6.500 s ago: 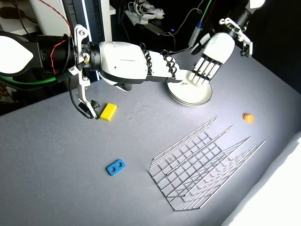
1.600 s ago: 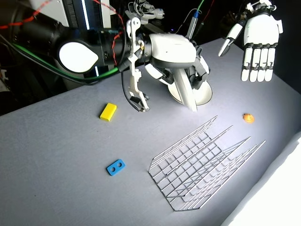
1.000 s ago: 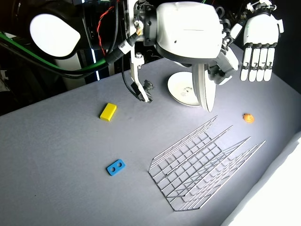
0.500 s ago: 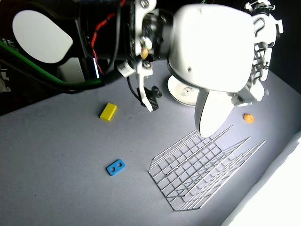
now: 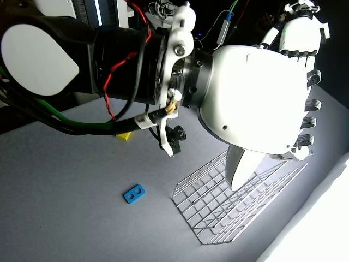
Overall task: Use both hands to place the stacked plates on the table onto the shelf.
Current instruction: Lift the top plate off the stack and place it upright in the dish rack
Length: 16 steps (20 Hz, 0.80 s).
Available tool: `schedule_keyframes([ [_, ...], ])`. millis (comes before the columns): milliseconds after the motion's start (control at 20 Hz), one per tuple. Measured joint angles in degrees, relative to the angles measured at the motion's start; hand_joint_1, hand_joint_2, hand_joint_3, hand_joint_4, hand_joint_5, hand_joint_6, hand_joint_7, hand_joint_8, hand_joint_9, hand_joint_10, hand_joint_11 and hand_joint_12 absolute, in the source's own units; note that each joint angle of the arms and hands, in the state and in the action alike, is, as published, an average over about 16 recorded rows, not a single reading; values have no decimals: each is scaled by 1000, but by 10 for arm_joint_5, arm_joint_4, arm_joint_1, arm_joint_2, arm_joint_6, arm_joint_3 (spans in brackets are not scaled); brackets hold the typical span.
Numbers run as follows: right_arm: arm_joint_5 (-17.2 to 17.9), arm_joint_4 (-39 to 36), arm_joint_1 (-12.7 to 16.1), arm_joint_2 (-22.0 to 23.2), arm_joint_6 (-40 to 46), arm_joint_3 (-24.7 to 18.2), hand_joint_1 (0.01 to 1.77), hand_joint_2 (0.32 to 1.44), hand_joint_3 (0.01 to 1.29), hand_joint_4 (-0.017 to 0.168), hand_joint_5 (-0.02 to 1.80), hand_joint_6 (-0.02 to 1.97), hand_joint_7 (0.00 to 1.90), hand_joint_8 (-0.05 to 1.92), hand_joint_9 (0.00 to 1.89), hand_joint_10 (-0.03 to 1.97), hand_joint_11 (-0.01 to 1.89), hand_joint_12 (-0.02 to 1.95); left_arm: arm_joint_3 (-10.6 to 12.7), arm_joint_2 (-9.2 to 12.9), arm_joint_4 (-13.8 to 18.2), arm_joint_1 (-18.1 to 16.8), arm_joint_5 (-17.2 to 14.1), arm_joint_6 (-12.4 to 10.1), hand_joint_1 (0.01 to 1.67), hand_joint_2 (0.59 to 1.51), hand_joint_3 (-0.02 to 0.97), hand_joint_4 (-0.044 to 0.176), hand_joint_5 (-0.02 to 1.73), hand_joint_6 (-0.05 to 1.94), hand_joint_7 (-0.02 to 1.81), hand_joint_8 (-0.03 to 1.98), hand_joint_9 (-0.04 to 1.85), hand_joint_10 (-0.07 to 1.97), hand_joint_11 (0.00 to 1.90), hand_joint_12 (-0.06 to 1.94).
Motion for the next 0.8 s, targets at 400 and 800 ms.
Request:
schedule_keyframes([
  [400, -30, 10, -13, -29, 17, 41, 1209, 987, 13, 27, 964, 977, 1042, 867, 1183, 18, 726, 936, 4, -5, 25, 2, -39, 0, 21, 1182, 16, 7, 80, 17, 56, -2, 28, 8, 22, 7],
  [800, -62, 53, -38, -62, 18, 86, 1210, 1007, 13, 27, 959, 980, 1035, 876, 1183, 17, 745, 918, 7, -18, 76, 23, -107, 0, 22, 1183, 16, 6, 76, 17, 55, -3, 30, 8, 21, 7],
])
